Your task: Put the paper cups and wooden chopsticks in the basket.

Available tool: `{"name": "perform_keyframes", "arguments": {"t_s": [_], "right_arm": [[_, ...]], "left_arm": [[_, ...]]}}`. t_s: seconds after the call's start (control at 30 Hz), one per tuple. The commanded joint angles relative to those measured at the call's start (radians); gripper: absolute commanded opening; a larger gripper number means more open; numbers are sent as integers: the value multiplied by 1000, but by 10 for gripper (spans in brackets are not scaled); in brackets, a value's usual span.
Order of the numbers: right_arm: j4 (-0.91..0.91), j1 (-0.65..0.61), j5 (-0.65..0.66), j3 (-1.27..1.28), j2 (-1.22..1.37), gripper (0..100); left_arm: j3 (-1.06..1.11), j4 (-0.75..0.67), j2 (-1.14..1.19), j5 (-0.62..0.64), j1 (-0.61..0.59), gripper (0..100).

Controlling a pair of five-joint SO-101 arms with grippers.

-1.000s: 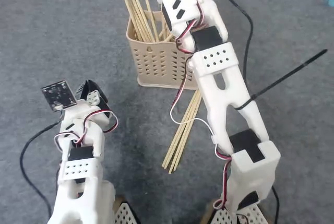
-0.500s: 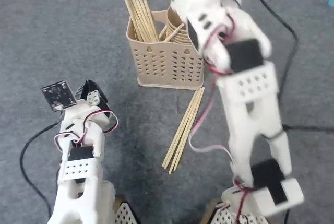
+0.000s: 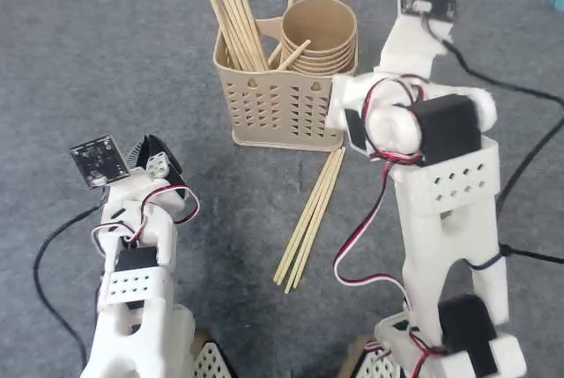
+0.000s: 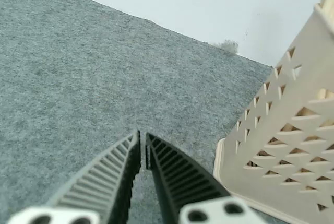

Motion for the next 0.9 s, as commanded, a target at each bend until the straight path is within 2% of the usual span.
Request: {"name": "perform_keyframes", "arguments": {"t_s": [0.0, 0.13, 0.4, 0.53, 0.87], "right_arm": [[7, 24, -57, 203, -81, 58], [-130, 25, -63, 489, -120, 58], [-711, 25, -60, 982, -97, 59], [-892, 24, -60, 1046, -7, 62], [-1124, 22, -58, 1043, 295, 61]], "left_arm": [[-5, -28, -25, -3, 2, 13], [-5, -28, -25, -3, 2, 13], [-5, -28, -25, -3, 2, 13], [-5, -28, -25, -3, 2, 13], [-5, -28, -25, -3, 2, 13]]}}
